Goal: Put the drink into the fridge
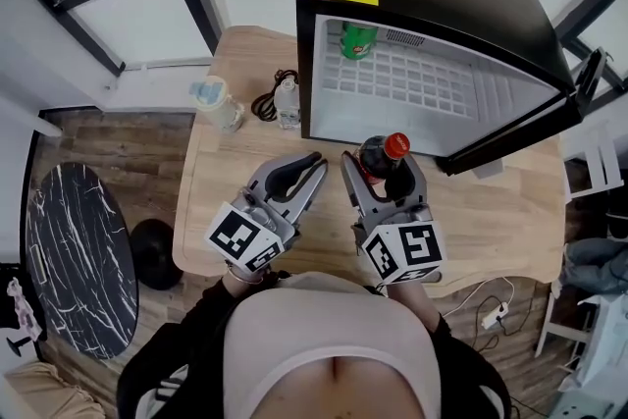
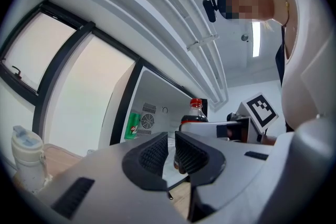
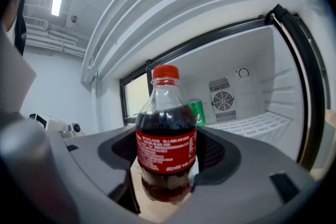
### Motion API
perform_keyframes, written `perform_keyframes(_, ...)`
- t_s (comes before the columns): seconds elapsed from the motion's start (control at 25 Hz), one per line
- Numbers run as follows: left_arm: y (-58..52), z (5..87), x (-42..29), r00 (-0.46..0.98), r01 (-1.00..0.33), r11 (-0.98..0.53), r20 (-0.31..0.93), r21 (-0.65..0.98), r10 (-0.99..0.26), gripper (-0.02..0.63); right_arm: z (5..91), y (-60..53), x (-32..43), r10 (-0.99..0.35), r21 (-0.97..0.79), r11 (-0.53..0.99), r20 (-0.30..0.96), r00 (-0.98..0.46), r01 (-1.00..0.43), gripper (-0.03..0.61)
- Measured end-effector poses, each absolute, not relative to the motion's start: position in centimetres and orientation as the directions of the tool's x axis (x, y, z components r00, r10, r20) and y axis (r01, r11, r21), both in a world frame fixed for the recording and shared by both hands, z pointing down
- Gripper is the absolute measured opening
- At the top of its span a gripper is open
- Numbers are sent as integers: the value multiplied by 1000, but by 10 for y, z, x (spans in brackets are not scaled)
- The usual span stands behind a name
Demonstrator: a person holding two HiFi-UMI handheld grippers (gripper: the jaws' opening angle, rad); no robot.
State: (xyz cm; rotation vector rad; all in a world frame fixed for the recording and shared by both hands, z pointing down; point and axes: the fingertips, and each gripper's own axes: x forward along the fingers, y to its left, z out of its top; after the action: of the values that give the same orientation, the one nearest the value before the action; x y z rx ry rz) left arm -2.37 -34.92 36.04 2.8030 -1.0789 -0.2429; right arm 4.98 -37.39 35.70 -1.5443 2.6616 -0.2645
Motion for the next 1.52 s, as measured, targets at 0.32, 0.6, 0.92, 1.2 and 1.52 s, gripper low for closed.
perform_keyframes(0.32,-353,369,-31,708,-683,-707,-72,183,-702,49,353,-402,49,-861,-183,498,13,-508,-848,325)
perform_keyframes(0.6,-349,383,-33,709,-689,-699,-21,191,-705,49,337,-440,45,-867,-119,496,-6,-498,-860,325)
perform_keyframes(0.92,-349,384,-42,696,-705,-686,-8,182,-718,49,328,-476,42,-878,-64,478,-10,-479,-876,325)
perform_keyframes(1.2,-352,388,-49,685,-715,-673,-3,186,-729,49,336,-502,38,-884,-56,466,11,-467,-883,325)
perform_keyframes(1.52,-355,390,-50,684,-716,-672,1,190,-729,49,347,-529,32,-889,-61,454,39,-457,-889,325)
